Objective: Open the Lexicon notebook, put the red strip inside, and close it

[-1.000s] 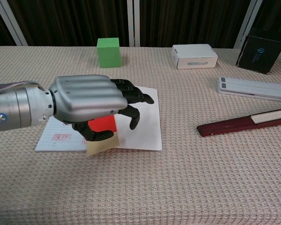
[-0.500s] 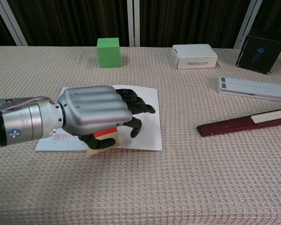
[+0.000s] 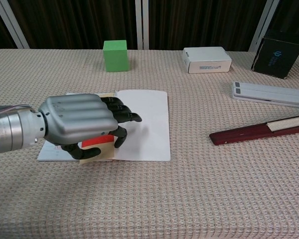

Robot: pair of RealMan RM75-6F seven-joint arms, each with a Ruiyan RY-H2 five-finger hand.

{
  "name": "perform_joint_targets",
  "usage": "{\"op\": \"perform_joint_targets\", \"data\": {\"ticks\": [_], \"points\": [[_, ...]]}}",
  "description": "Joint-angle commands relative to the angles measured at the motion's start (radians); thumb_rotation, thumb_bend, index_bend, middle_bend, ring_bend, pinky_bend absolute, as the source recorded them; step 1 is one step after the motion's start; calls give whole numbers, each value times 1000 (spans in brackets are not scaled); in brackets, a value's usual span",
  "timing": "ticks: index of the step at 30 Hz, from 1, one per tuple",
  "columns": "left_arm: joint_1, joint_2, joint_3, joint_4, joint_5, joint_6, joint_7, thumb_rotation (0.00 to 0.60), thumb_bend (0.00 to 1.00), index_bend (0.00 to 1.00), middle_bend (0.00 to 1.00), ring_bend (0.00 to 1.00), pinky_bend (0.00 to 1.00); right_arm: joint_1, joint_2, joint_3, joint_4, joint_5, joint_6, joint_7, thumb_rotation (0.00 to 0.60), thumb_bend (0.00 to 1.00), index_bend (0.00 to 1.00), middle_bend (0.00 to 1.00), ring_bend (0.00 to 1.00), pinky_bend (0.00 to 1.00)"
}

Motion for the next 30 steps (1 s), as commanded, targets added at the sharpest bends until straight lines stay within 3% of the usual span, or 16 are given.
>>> {"op": "perform_joint_targets", "data": {"ticks": [1,14,22,30], "points": [[1,8,8,0,-7,2,3,600,411,382,0,0,47,-1,2,0,-2,-1,2,-2,600,130,153,156,0,111],[9,45,30,-14,-25,27,2,600,411,383,0,0,47,-3,3,-1,-12,-3,7,-11,600,130,153,156,0,111],[36,75,-5,-33,41,57,-165,600,411,373,0,0,48,-3,8,0,-21,-2,8,-16,600,129,153,156,0,111],[99,60,-31,109,61,138,-284,600,356,343,0,0,48,0,11,0,-22,-3,3,-18,600,130,153,156,0,111]]}}
